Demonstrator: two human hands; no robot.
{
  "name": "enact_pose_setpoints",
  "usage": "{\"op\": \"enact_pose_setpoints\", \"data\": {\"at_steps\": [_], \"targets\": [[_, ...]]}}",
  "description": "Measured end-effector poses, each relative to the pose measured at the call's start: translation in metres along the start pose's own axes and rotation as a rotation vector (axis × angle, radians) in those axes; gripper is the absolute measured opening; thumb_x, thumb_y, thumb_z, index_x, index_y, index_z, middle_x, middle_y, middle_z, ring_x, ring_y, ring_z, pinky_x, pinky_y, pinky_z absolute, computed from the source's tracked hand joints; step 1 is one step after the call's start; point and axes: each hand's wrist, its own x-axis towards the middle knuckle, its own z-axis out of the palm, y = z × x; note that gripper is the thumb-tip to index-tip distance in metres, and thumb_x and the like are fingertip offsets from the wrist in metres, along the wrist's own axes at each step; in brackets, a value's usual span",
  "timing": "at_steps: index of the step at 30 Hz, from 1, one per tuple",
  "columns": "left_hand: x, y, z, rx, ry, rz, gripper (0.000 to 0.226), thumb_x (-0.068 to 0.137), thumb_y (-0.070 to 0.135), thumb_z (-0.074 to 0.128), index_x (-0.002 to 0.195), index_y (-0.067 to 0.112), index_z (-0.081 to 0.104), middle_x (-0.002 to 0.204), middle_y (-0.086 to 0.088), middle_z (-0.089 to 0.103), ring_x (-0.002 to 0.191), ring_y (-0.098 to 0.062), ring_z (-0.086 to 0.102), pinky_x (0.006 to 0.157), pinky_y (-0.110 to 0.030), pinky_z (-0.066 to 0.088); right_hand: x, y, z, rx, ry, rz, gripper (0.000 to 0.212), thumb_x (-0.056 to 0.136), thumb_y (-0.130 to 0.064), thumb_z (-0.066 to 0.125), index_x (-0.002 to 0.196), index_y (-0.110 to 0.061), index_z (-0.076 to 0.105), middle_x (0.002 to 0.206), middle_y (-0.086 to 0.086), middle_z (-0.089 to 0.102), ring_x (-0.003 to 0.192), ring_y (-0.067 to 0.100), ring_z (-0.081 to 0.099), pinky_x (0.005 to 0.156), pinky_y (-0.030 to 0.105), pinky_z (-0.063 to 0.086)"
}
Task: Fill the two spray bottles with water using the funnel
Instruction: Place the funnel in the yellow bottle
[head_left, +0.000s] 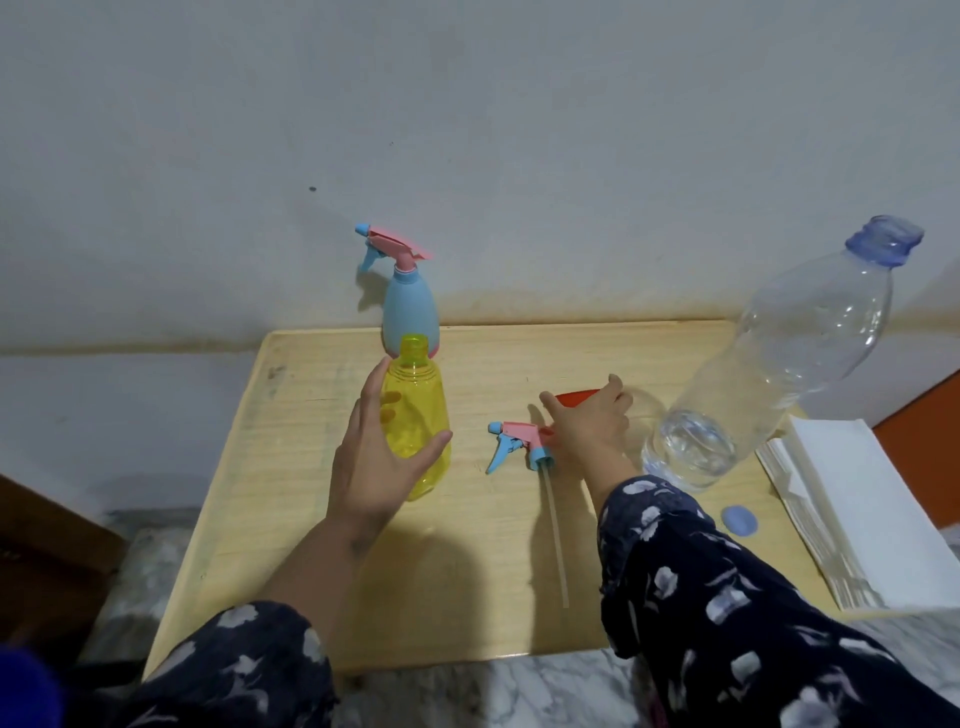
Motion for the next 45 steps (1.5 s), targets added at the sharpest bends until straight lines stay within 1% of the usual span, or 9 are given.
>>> {"op": "enact_pose_setpoints", "data": {"at_steps": [9, 15, 17, 20, 23, 27, 39, 42, 45], "targets": [[-0.001, 0.002, 0.002, -0.012, -0.016, -0.013, 0.098, 0.074, 0.049, 0.078, 0.143, 0.057, 0.008, 0.149, 0.009, 0.038, 0.130, -0.020, 0.045, 0.093, -0.037, 0.044, -0.004, 0.001, -0.008, 0.190, 0.005, -0.163, 0.089, 0.076, -0.034, 0.077, 0.145, -0.015, 0.023, 0.146, 0.006, 0.031, 0.125, 0.028, 0.047, 0.098, 0.040, 0.048], [-0.011, 0.009, 0.000, -0.025, -0.079, -0.033, 0.094, 0.077, 0.051, 0.075, 0.138, 0.065, 0.005, 0.146, 0.013, 0.039, 0.125, -0.016, 0.046, 0.090, -0.033, 0.045, -0.032, -0.046, -0.035, 0.392, -0.035, -0.411, 0.088, 0.074, -0.033, 0.080, 0.144, -0.012, 0.031, 0.143, 0.005, 0.034, 0.125, 0.018, 0.043, 0.096, 0.022, 0.038], [-0.014, 0.010, 0.000, 0.010, -0.093, -0.042, 0.093, 0.078, 0.051, 0.074, 0.140, 0.062, 0.006, 0.144, 0.011, 0.042, 0.123, -0.019, 0.049, 0.087, -0.033, 0.045, -0.047, -0.065, -0.043, 0.440, -0.042, -0.483, 0.088, 0.073, -0.034, 0.081, 0.143, -0.012, 0.033, 0.141, 0.005, 0.037, 0.126, 0.017, 0.043, 0.101, 0.024, 0.038], [-0.018, 0.012, -0.001, 0.040, -0.102, -0.071, 0.093, 0.077, 0.052, 0.074, 0.140, 0.061, 0.006, 0.142, 0.010, 0.043, 0.119, -0.022, 0.053, 0.084, -0.033, 0.047, -0.071, -0.088, -0.050, 0.511, -0.101, -0.546, 0.090, 0.070, -0.037, 0.082, 0.143, -0.017, 0.034, 0.139, 0.000, 0.039, 0.124, 0.017, 0.045, 0.103, 0.039, 0.046], [-0.022, 0.016, -0.004, 0.028, -0.107, -0.041, 0.093, 0.075, 0.054, 0.074, 0.139, 0.064, 0.006, 0.139, 0.013, 0.045, 0.117, -0.021, 0.055, 0.086, -0.037, 0.049, -0.094, -0.102, -0.054, 0.576, -0.172, -0.560, 0.090, 0.069, -0.038, 0.082, 0.143, -0.021, 0.034, 0.138, -0.002, 0.040, 0.123, 0.017, 0.047, 0.098, 0.044, 0.050], [-0.025, 0.021, -0.011, 0.004, -0.112, 0.001, 0.092, 0.075, 0.050, 0.074, 0.137, 0.065, 0.008, 0.137, 0.016, 0.045, 0.114, -0.018, 0.056, 0.085, -0.035, 0.048, -0.114, -0.115, -0.057, 0.654, -0.244, -0.549, 0.085, 0.075, -0.032, 0.079, 0.145, -0.017, 0.033, 0.140, 0.000, 0.041, 0.120, 0.014, 0.047, 0.089, 0.022, 0.046], [-0.023, 0.018, -0.016, -0.036, -0.092, 0.049, 0.097, 0.076, 0.048, 0.076, 0.143, 0.056, 0.006, 0.150, 0.018, 0.032, 0.128, -0.014, 0.046, 0.092, -0.031, 0.045, -0.136, -0.118, -0.041, 0.640, -0.331, -0.529, 0.083, 0.077, -0.033, 0.078, 0.145, -0.018, 0.033, 0.137, -0.001, 0.042, 0.117, 0.013, 0.046, 0.094, 0.027, 0.048], [-0.022, 0.017, -0.013, -0.058, -0.085, 0.010, 0.097, 0.075, 0.046, 0.077, 0.135, 0.065, 0.004, 0.150, 0.018, 0.033, 0.126, -0.021, 0.048, 0.097, -0.039, 0.046, -0.140, -0.110, -0.034, 0.624, -0.349, -0.536, 0.084, 0.076, -0.032, 0.079, 0.145, -0.020, 0.032, 0.138, -0.002, 0.042, 0.122, 0.016, 0.047, 0.089, 0.022, 0.046], [-0.023, 0.009, -0.006, -0.093, -0.093, -0.030, 0.097, 0.073, 0.044, 0.077, 0.135, 0.066, 0.005, 0.149, 0.018, 0.032, 0.128, -0.026, 0.045, 0.102, -0.050, 0.043, -0.140, -0.102, -0.029, 0.591, -0.374, -0.541, 0.088, 0.074, -0.033, 0.080, 0.146, -0.022, 0.031, 0.142, -0.002, 0.039, 0.124, 0.017, 0.048, 0.095, 0.027, 0.046]]}}
